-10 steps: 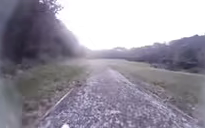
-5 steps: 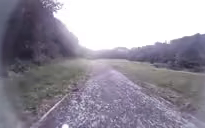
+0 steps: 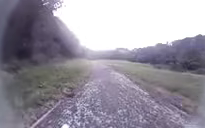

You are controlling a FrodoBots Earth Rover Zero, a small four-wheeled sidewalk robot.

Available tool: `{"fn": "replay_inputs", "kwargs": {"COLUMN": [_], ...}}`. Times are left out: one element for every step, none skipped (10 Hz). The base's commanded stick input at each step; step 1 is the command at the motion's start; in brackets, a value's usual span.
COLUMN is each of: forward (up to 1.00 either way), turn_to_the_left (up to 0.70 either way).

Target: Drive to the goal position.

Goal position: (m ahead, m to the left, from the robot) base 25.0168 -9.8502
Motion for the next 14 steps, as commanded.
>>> {"fn": "replay_inputs", "kwargs": {"forward": [0.0,0.0,0.0,0.0,0.0,0.0,0.0,0.0,0.7,0.7,0.7,0.7,0.7,0.7], "turn_to_the_left": [0.0,0.0,0.0,0.0,0.0,0.0,0.0,0.0,-0.09,-0.21,-0.32,-0.35,-0.32,-0.13]}}
